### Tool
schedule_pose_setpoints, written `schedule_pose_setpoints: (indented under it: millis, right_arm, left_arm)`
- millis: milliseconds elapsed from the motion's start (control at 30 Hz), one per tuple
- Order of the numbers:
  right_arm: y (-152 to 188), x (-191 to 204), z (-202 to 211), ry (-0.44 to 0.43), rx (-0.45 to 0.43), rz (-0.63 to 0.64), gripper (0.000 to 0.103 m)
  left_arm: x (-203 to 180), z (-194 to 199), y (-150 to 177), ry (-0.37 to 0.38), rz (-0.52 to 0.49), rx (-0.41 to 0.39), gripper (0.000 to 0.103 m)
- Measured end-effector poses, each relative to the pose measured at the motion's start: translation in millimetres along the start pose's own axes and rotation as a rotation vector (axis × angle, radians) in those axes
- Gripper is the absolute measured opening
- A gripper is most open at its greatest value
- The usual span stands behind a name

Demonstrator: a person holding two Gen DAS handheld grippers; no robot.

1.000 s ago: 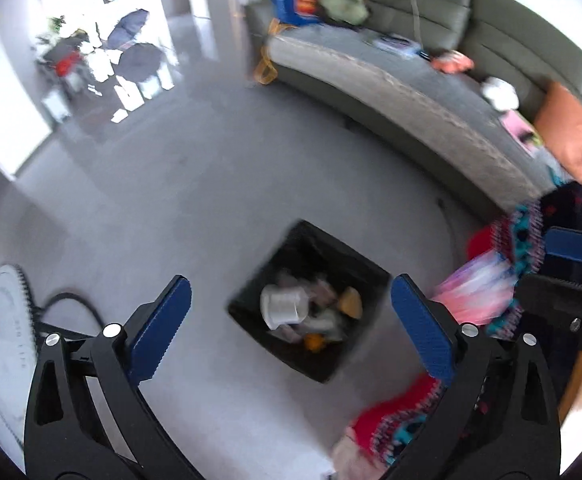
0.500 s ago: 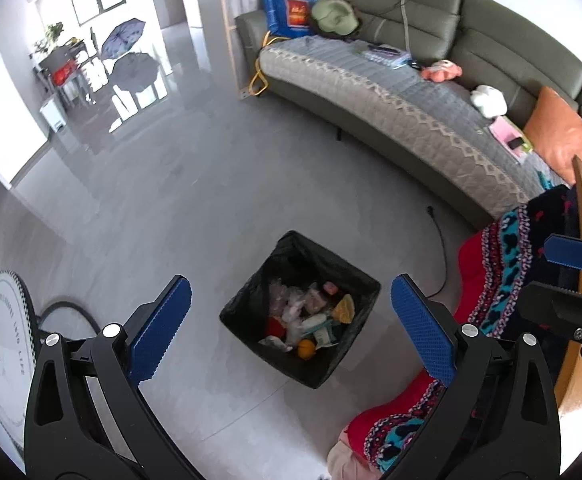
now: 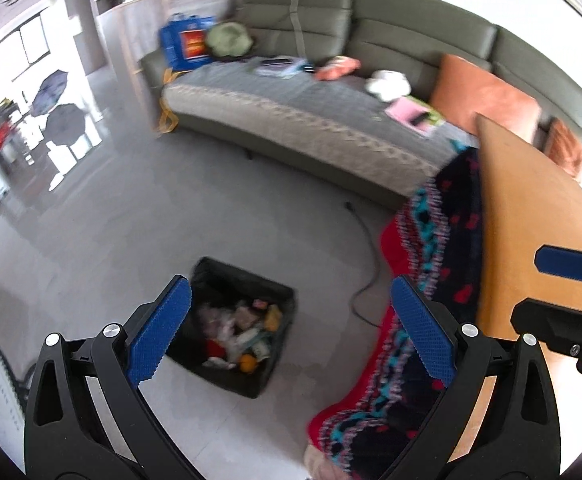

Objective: Collect trash

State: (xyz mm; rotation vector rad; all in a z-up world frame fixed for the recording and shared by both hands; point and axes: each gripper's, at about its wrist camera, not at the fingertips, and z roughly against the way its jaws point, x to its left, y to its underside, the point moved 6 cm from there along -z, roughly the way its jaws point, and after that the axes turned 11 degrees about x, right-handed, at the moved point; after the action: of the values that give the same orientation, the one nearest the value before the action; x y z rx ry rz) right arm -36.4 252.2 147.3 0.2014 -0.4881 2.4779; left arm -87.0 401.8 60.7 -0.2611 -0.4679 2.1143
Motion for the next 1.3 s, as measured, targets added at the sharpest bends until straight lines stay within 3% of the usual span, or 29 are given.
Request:
schedule_pose_setpoints:
  millis: [333, 500, 733, 933, 1167, 1300]
  right_arm:
    - [88.4, -119.0, 44.2, 0.096, -0.040, -0.233, 0.066]
    - [142.9, -178.3, 59.0, 0.159, -0.069, -0.357, 0.071]
    - [221.0, -243.0, 61.3, 0.217, -0.088, -0.521, 0.076]
    - [274.6, -284.3, 49.6, 0.277, -0.105, -0.624, 0.078]
    - [291.6, -304.9, 33.5, 0.310, -0.130, -0.688, 0.078]
    - [296.9, -311.7, 34.2, 0.372, -0.155, -0.678, 0.079]
  left_arm:
    - [-149.7, -3.8, 18.1, 0.136, -0.214, 0.038, 0.097]
    - [-224.5, -8.3, 41.2, 0.210, -0.295, 0.057, 0.097]
    - [-301.1, -23.0, 81.2, 0.271, -0.394, 0.094, 0.097]
    - [-346.3, -31.7, 107.9, 0.295, -0.481, 0.090, 0.097]
    - [-370.5, -49.1, 122.9, 0.306, -0.525, 0.100, 0.097]
    - [-376.1, -49.6, 125.7, 0.290, -0.542, 0.062, 0.097]
